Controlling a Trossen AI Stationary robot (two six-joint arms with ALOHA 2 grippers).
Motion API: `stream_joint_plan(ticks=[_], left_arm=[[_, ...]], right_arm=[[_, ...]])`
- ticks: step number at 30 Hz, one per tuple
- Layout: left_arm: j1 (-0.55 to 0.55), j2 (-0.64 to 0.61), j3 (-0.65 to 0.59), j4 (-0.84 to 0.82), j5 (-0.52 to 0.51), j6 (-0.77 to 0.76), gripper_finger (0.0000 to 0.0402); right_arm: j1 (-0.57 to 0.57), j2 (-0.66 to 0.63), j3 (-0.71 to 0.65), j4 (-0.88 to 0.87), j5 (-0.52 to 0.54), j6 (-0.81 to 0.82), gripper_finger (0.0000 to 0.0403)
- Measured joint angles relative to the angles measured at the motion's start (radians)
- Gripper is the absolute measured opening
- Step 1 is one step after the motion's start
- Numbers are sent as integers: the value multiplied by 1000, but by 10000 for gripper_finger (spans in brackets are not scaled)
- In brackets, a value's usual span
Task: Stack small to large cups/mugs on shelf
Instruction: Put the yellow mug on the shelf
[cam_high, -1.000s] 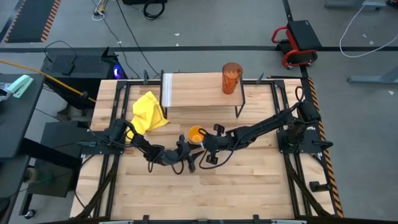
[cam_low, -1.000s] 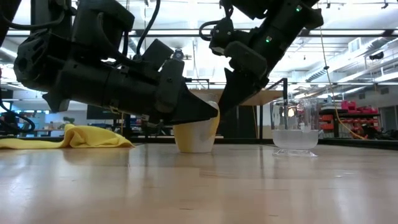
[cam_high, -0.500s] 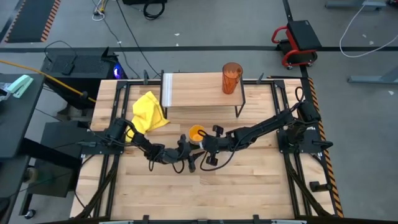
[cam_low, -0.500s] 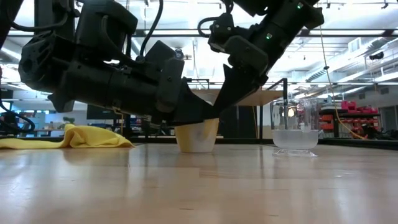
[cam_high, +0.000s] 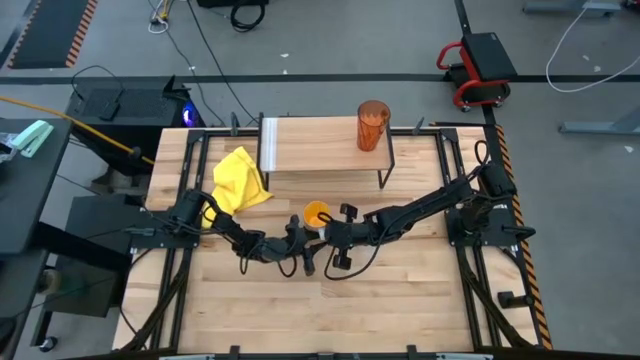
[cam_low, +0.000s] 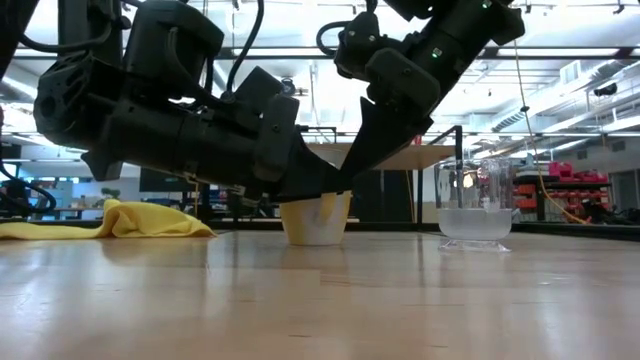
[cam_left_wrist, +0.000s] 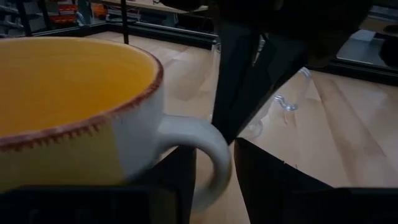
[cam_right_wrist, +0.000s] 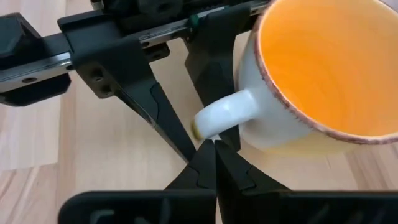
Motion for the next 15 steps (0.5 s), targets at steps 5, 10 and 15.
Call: stream_joint_plan(ticks=[5,10,15], left_arm=[[-1,0,0,-2,2,0,106],[-1,0,0,-3,0,-3,94],[0,0,0,-3,-2,-6,73]], right_arm=[[10,0,0,2,1,-5,0],[9,0,0,0,1,-9,0],[25,-38,0,-76,18,-6,0]])
